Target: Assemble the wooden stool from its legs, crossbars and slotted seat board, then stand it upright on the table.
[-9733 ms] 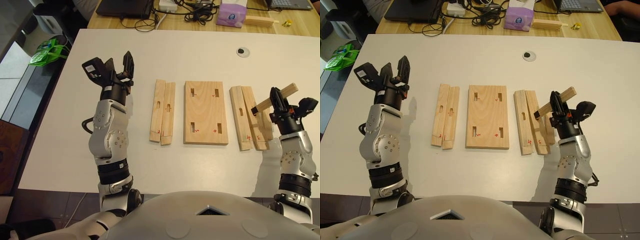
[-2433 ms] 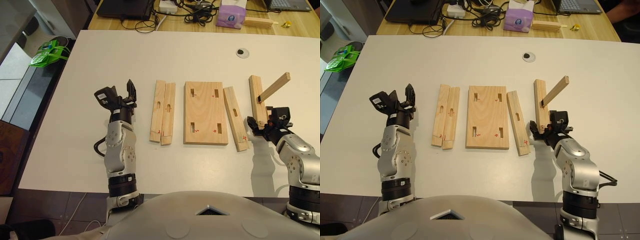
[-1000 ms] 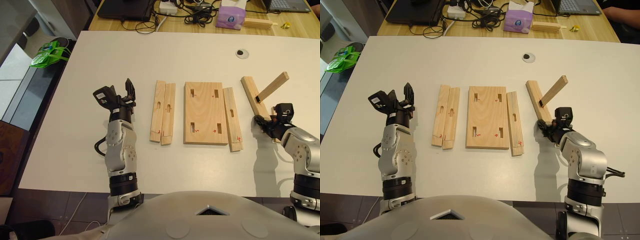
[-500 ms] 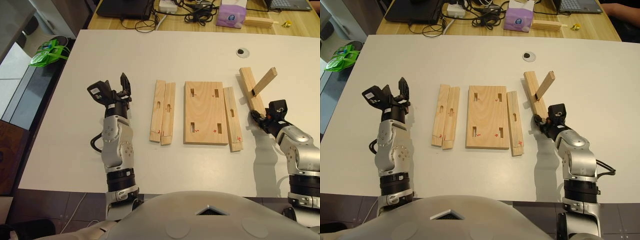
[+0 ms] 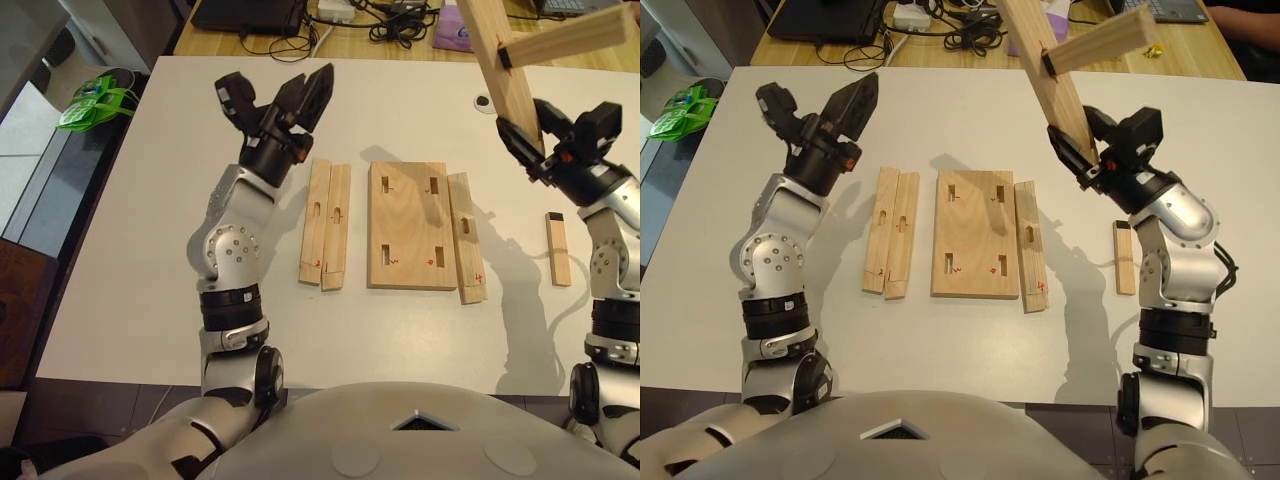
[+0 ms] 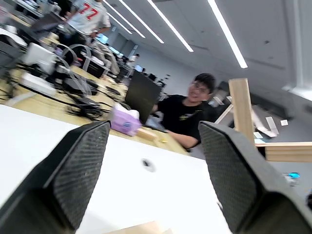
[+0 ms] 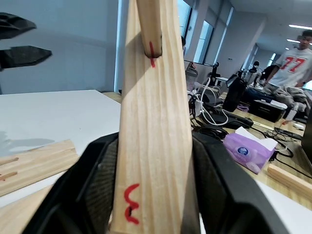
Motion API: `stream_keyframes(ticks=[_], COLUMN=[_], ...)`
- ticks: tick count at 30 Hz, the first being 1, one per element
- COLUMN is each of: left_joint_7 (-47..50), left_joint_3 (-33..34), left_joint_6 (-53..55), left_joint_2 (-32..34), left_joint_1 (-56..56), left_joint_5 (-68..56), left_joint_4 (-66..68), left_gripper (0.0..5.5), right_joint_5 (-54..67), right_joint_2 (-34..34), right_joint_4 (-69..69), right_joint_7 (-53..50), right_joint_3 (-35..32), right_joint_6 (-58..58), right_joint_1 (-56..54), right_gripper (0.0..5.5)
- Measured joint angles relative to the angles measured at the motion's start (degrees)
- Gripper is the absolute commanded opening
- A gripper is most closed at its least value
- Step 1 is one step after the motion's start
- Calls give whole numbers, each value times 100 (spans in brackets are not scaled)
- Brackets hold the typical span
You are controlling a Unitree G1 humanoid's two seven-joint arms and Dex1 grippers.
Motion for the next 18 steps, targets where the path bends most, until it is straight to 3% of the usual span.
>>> stream_keyframes(ticks=[7, 18], left_joint_7=[82, 35], left_joint_3=[107, -98], left_joint_6=[350, 455], left_joint_2=[-295, -299], left_joint_1=[-559, -612], left_joint_5=[-720, -928], left_joint_4=[188, -189], left_gripper=[333, 333], right_joint_5=[81, -1], right_joint_2=[-29, 284], right_joint_4=[-187, -20], right_joint_7=[698, 240], right_joint_3=[558, 567], right_joint_6=[-71, -273], right_joint_1=[-337, -898], right_gripper=[206, 206])
